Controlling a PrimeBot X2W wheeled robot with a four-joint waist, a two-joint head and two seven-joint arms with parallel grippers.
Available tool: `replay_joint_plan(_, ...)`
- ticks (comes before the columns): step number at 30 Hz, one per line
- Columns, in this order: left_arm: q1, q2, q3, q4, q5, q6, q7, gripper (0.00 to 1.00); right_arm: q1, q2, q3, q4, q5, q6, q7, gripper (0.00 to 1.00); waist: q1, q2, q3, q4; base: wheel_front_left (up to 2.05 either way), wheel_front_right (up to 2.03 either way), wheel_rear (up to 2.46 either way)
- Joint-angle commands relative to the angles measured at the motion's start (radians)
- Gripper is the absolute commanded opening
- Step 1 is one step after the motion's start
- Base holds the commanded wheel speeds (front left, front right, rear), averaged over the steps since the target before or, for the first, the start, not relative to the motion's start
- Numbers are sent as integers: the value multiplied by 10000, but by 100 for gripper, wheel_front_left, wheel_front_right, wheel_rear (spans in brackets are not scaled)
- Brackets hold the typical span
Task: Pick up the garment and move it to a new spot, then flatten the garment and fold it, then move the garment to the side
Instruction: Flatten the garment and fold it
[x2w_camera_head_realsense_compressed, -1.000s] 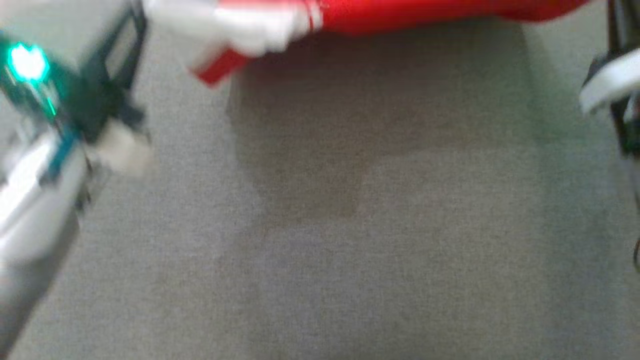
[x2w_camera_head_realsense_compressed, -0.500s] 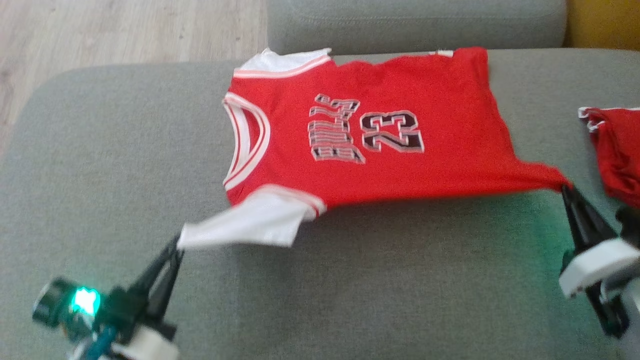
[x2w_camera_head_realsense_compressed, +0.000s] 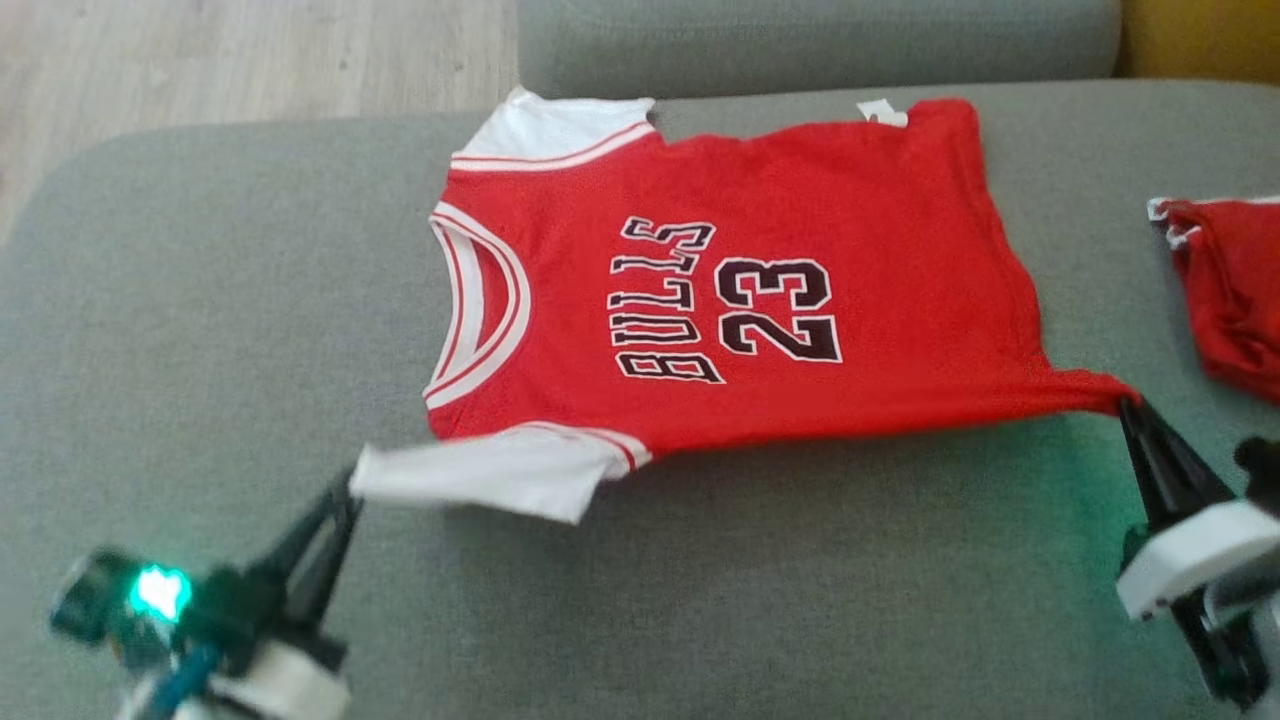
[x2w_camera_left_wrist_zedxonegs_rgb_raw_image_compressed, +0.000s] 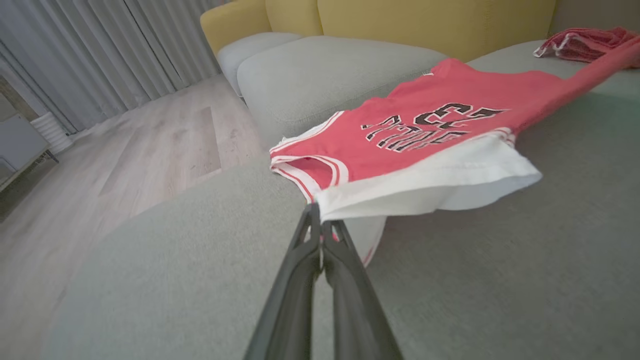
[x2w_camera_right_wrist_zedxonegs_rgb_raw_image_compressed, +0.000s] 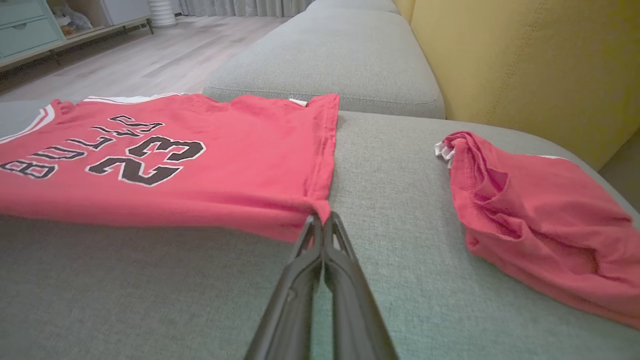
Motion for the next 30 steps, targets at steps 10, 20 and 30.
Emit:
replay_joint_plan(10,-4870,-688,395,2225,1113,-1603,-31,0,-2606,-33,244,514,-386,-7,495,0,0,-1,1462,55,0,0,0)
replay_joint_plan(20,-7486,-1668,31,4787,1819,-2547,-429,0,-4309,24,897,1743,-392,-7,399,0,0,-1,2271,-78,0,0,0)
replay_joint_plan(30,-7624,-2562,380,6765,1309,-2125,-1147,100,-5057,429,1459,2741,-22,-7,-801,100,0,-1,2333,-265,0,0,0)
